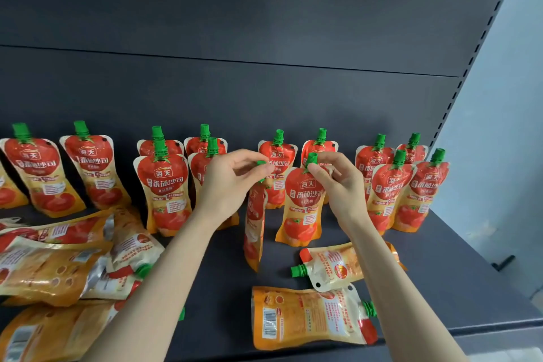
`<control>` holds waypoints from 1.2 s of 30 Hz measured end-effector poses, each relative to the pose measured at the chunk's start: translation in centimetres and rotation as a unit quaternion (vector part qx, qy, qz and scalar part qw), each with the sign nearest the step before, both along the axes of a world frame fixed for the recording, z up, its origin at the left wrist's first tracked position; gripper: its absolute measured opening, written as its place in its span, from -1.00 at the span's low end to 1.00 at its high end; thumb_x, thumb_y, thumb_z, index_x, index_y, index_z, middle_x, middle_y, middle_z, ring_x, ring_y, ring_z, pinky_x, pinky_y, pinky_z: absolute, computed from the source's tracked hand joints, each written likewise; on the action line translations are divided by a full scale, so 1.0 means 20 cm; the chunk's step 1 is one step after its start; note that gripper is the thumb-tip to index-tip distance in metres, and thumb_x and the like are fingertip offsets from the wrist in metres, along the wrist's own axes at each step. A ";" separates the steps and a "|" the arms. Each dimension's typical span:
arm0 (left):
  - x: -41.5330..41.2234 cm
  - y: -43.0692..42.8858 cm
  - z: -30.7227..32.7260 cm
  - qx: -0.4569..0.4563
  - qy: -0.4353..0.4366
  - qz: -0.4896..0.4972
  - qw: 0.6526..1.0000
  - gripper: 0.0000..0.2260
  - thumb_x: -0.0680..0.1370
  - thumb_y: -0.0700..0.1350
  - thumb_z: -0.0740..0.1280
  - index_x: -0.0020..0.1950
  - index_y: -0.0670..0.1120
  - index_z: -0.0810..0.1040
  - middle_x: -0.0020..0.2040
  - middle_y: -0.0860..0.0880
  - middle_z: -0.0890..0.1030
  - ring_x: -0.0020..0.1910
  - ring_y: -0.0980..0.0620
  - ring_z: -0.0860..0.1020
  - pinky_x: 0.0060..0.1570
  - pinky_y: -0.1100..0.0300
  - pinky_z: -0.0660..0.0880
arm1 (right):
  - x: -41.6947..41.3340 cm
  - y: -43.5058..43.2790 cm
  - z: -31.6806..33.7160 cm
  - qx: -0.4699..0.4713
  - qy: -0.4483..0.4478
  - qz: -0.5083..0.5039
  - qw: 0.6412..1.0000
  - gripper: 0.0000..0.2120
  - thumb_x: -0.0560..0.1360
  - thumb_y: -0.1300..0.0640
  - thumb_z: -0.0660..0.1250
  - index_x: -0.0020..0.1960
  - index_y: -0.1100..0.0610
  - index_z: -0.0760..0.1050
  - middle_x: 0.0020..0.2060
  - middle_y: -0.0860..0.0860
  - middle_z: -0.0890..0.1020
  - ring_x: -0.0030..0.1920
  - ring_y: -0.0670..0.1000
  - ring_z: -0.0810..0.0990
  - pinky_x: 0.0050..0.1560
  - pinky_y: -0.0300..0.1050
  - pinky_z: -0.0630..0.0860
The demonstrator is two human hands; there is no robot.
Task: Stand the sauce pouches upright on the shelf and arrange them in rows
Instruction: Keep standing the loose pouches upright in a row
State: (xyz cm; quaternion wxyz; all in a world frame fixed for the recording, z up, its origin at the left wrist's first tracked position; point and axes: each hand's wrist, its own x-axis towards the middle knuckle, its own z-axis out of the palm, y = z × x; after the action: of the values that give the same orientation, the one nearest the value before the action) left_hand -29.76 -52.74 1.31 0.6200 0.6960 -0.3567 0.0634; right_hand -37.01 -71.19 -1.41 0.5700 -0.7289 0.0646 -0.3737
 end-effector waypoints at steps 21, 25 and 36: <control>0.00 -0.07 -0.42 0.027 0.175 0.020 0.984 -0.65 0.42 -0.13 0.45 0.15 0.01 0.44 -0.01 0.20 0.54 -0.02 0.26 0.51 -0.16 0.45 0.45 | 0.02 -0.07 -0.27 0.023 0.107 0.052 0.993 -0.71 0.47 0.22 0.38 0.17 0.07 0.47 0.05 -0.01 0.64 0.07 -0.07 0.62 0.11 -0.10 0.56; 0.02 -0.11 -0.43 0.031 0.181 0.013 0.983 -0.65 0.44 -0.14 0.44 0.16 0.01 0.41 0.00 0.18 0.53 -0.02 0.27 0.50 -0.15 0.45 0.44 | 0.03 -0.11 -0.27 0.014 0.146 0.075 0.986 -0.65 0.48 0.23 0.37 0.23 0.06 0.41 0.11 0.00 0.61 0.13 -0.08 0.59 0.13 -0.16 0.53; -0.01 -0.07 -0.47 0.064 0.152 0.049 0.985 -0.46 0.40 0.02 0.46 0.30 -0.07 0.34 0.14 0.09 0.51 0.11 0.18 0.49 -0.04 0.40 0.42 | -0.06 -0.07 -0.29 -0.003 0.167 0.010 0.986 -0.54 0.43 0.10 0.44 0.26 0.06 0.34 0.14 -0.05 0.56 0.13 -0.09 0.54 0.10 -0.21 0.53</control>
State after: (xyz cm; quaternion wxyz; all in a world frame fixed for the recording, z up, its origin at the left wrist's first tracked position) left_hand -29.99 -54.19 -8.12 0.6171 0.7526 -0.2268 -0.0361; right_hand -38.16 -72.61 -7.16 0.5527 -0.7836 0.1503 -0.2407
